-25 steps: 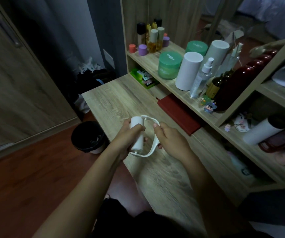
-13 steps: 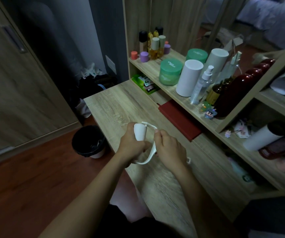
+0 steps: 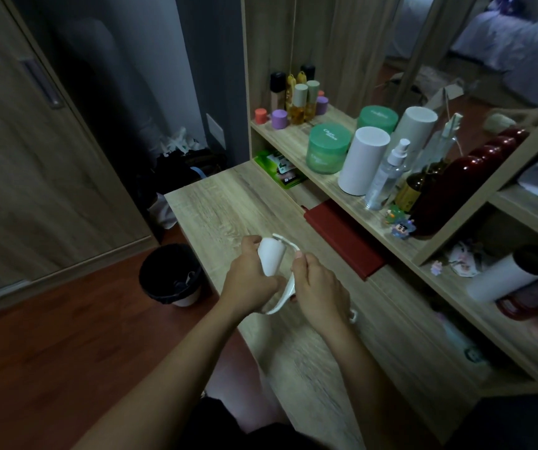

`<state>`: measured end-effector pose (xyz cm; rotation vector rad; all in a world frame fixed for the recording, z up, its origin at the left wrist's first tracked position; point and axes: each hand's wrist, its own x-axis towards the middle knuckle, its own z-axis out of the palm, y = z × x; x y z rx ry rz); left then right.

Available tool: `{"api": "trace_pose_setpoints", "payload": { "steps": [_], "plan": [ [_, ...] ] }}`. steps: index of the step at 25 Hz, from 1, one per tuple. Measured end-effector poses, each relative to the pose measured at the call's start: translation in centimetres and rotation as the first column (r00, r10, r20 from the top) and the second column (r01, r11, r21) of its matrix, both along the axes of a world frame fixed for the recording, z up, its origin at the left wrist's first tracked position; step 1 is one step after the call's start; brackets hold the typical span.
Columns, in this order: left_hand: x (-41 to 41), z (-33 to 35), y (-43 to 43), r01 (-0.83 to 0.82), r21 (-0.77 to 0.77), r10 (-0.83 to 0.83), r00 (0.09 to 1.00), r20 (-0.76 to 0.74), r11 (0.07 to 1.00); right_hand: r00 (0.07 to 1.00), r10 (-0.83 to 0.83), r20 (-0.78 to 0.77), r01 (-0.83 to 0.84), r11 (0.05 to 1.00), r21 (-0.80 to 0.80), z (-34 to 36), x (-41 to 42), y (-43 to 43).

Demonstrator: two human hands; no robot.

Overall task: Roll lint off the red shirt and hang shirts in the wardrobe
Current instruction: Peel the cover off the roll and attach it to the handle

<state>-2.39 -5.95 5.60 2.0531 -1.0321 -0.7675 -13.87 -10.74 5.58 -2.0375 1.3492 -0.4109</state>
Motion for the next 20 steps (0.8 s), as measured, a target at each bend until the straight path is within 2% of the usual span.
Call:
{"api": "trace_pose_setpoints", "payload": {
  "steps": [4, 6, 9, 11, 14, 20],
  "plan": [
    [1.1, 0.4, -0.4, -0.038, -0.124, 0.068, 0.966, 0.249, 0.992, 0.966, 0.220, 0.133, -0.236, 0.964, 0.120, 1.0, -1.1, -1.5],
    [1.7, 0.8, -0.2, -0.047, -0.222, 0.123, 0.931, 0.343, 0.974, 0.951, 0.267, 0.158, -0.287, 0.951, 0.119, 0.2, -1.4, -1.2],
    [2.2, 1.1, -0.2, 0.044, -0.248, 0.090, 0.861, 0.501, 0.968, 0.935, 0.245, 0.256, -0.266, 0.963, 0.046, -1.9, -1.1, -0.1],
    [2.3, 1.1, -0.3, 0.112, -0.214, 0.032, 0.820, 0.572, 0.970, 0.922, 0.223, 0.316, -0.264, 0.960, 0.092, -2.7, -0.9, 0.4],
    [2.3, 1.4, -0.3, 0.154, -0.163, -0.016, 0.771, 0.637, 0.975, 0.912, 0.181, 0.369, -0.257, 0.952, 0.169, -2.8, -0.9, 0.7],
    [1.6, 2.3, -0.5, 0.202, -0.102, -0.071, 0.701, 0.709, 0.974, 0.890, 0.086, 0.448, -0.203, 0.954, 0.221, -2.9, -1.2, 1.4]
  ]
}}
